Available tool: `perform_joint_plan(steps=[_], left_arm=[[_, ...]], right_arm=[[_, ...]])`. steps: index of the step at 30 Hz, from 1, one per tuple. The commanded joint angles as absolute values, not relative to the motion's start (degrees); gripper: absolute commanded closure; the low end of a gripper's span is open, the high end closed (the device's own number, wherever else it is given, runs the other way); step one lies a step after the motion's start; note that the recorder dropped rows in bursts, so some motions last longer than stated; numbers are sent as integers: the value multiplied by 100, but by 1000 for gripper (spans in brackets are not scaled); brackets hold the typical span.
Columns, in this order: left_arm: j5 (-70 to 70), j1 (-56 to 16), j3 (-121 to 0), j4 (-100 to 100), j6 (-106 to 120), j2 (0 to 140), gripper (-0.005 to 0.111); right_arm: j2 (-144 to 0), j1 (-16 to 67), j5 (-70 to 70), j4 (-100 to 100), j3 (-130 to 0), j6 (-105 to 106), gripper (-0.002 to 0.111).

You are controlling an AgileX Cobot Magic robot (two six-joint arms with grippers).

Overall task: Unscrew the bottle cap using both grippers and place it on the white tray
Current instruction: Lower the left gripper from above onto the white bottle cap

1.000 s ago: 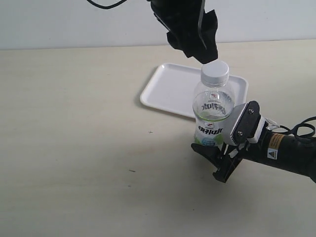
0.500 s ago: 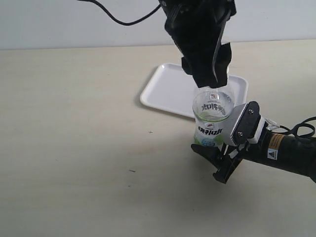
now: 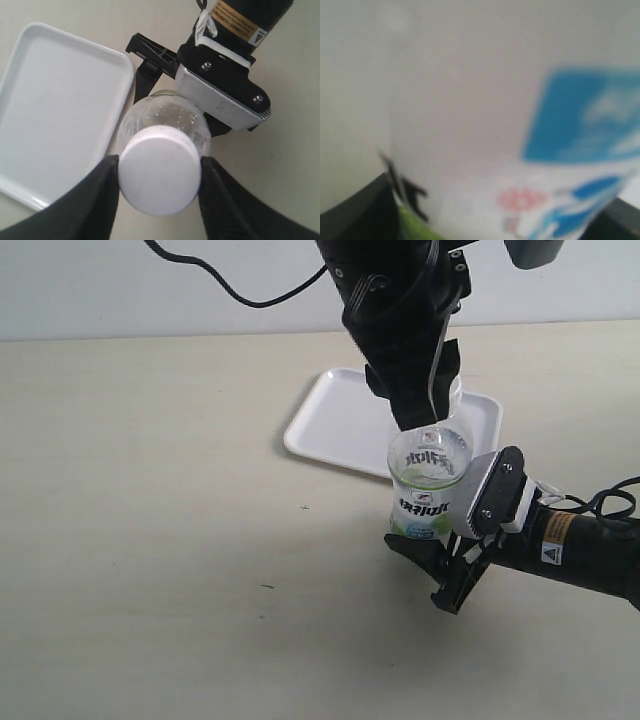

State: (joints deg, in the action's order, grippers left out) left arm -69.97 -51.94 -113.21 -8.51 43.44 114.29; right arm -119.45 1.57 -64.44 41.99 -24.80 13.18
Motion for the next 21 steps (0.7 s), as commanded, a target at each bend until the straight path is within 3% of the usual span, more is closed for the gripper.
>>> perform_joint_plan(steps=[1, 4, 10, 21], left_arm=[[-6996, -5198, -11346, -818, 4228, 11402, 94], [-6996, -5198, -11346, -818, 4015, 11402, 107], [-6996, -5198, -11346, -858, 3600, 11402, 107], [-6996, -5198, -11346, -927, 670, 11402, 107]], right_arm=[[-11904, 132, -6737, 4247, -2511, 1342, 108], [-11904, 132, -6737, 4247, -2511, 1342, 108], [-11904, 132, -6737, 4247, -2511, 1342, 108], [-11904, 132, -6762, 4245, -2511, 1342, 108]])
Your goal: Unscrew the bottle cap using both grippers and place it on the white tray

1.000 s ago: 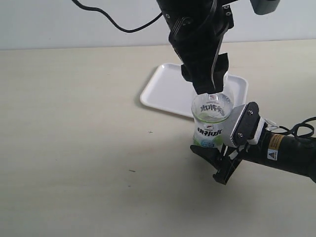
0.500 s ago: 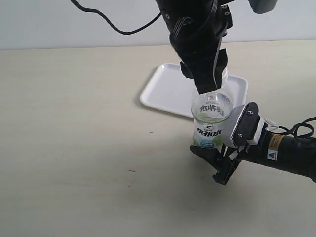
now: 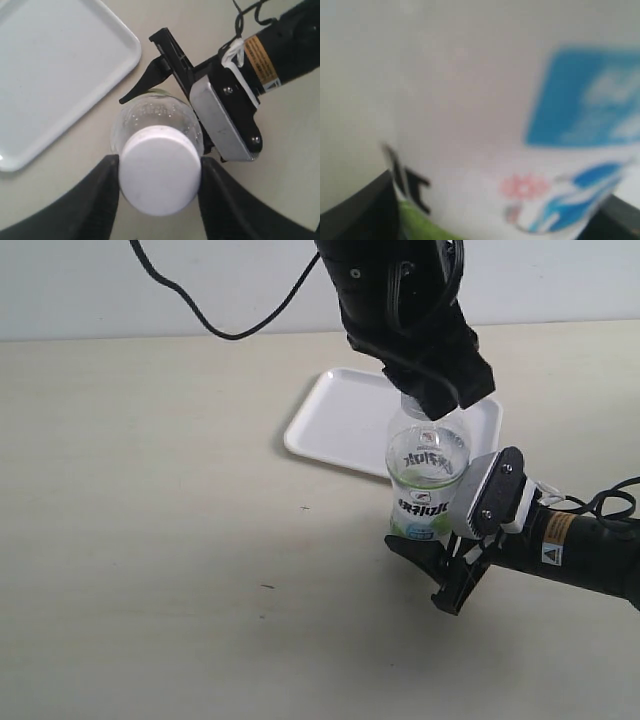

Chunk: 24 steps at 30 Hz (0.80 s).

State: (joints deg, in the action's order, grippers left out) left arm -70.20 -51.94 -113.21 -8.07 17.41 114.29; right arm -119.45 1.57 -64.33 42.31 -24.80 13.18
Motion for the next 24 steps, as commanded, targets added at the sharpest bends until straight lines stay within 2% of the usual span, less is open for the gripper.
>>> perform_joint_plan(steps=[1, 11, 12, 13, 14, 15, 16, 17, 18, 24], left_arm=[[-6996, -5209, -11346, -1011, 525, 11402, 107], [-6682, -5209, -11346, -1219, -348, 11465, 107], [-6651, -5196, -11346, -1190, -348, 11465, 104], [-6651, -5196, -11346, -1140, -348, 11465, 100], [-6745, -5196, -11346, -1072, -348, 11465, 85], [-6767, -5196, -11346, -1072, -348, 11465, 75], [-6798, -5196, -11346, -1072, -348, 11465, 53], [-6824, -5196, -11346, -1072, -348, 11465, 38], [-6848, -5196, -11346, -1072, -348, 11465, 32], [-6996, -5196, -11346, -809, 480, 11239, 33]], right_arm=[[-11904, 132, -6762, 4245, -2511, 1342, 108], [-11904, 132, -6773, 4333, -2511, 1211, 108], [-11904, 132, -6773, 4333, -2511, 1211, 108], [-11904, 132, -6773, 4333, -2511, 1211, 108], [-11904, 132, -6773, 4346, -2511, 1211, 108], [-11904, 132, -6773, 4346, -2511, 1211, 108], [-11904, 132, -6773, 4359, -2511, 1211, 108], [-11904, 132, -6773, 4359, -2511, 1211, 108], [-11904, 132, -6773, 4359, -2511, 1211, 108], [-11904, 132, -6773, 4370, -2511, 1195, 108]])
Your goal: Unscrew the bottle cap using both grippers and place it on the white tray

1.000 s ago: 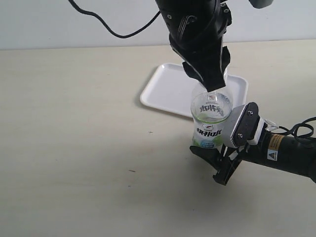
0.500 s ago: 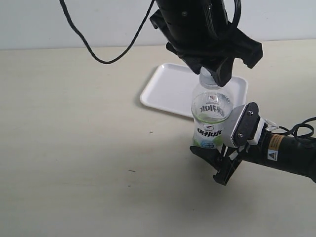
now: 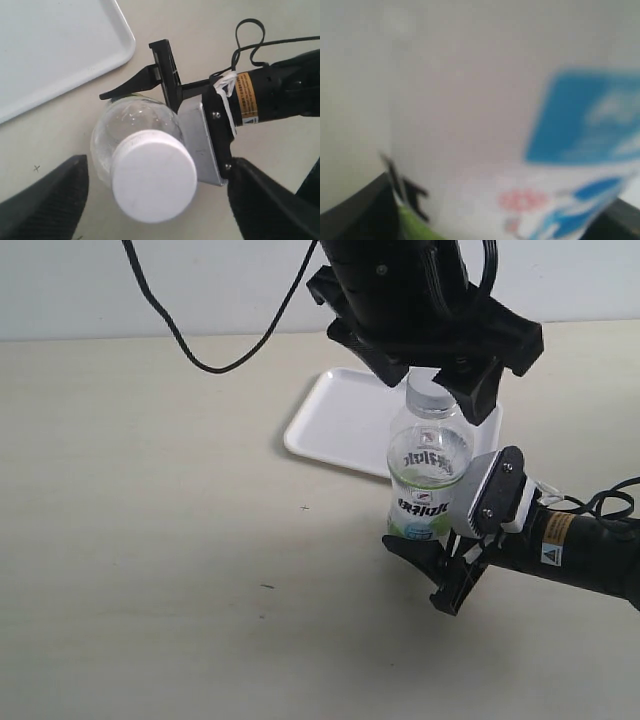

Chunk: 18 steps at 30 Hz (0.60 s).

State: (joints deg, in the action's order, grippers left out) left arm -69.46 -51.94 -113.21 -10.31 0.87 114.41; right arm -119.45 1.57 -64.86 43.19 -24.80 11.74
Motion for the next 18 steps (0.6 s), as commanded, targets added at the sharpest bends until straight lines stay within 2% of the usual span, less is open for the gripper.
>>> perform_joint_plan(steps=[1, 5, 13, 18], left_arm=[[-6993, -5196, -11346, -583, 575, 11148, 33], [-6996, -5196, -11346, -86, 1169, 10959, 33], [-6996, -5328, -11346, -74, 4476, 10895, 33], [-6996, -5481, -11346, -83, 5527, 10895, 33]], right_arm=[[-11904, 132, -6773, 4370, -2511, 1195, 108], [-11904, 132, -6736, 4370, -2511, 1194, 108], [-11904, 132, -6606, 4370, -2511, 1194, 108], [-11904, 132, -6606, 4370, -2511, 1194, 108]])
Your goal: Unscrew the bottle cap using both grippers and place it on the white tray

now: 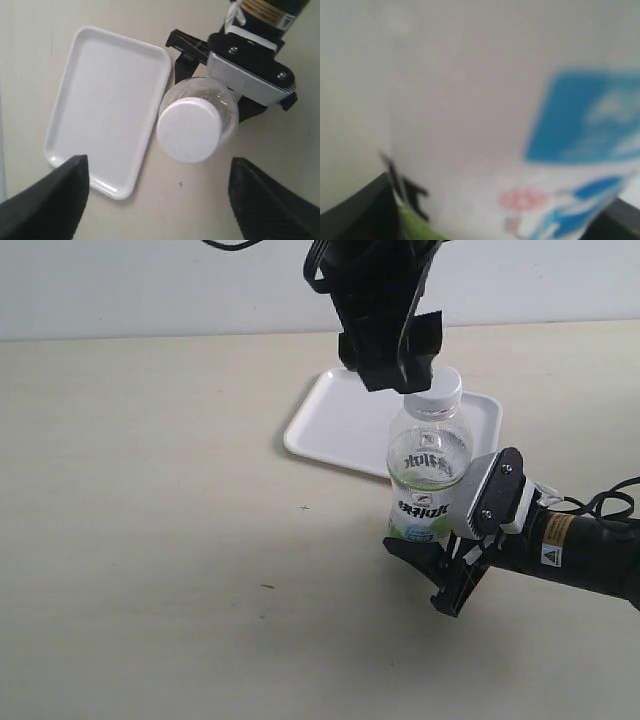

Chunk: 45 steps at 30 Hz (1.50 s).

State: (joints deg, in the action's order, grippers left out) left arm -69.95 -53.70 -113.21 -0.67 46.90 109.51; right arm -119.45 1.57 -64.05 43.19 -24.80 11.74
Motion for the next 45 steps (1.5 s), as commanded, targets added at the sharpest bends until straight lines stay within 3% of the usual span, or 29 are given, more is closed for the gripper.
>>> perform_joint_plan(steps=[1, 25, 40, 45], left_arm=[[-6996, -5486, -11346, -83, 5628, 10895, 33], [-6996, -5486, -11346, -128, 5687, 11375, 36], [-6996, -5486, -11346, -356, 5675, 11375, 76], [-6996, -5486, -11346, -356, 5675, 11375, 102]], right_arm=[[-11904, 132, -6606, 4370, -2511, 1194, 108], [-11904, 132, -6643, 4348, -2511, 1249, 108], [-11904, 132, -6771, 4362, -2511, 1238, 108], [-11904, 132, -6760, 4362, -2511, 1238, 108]])
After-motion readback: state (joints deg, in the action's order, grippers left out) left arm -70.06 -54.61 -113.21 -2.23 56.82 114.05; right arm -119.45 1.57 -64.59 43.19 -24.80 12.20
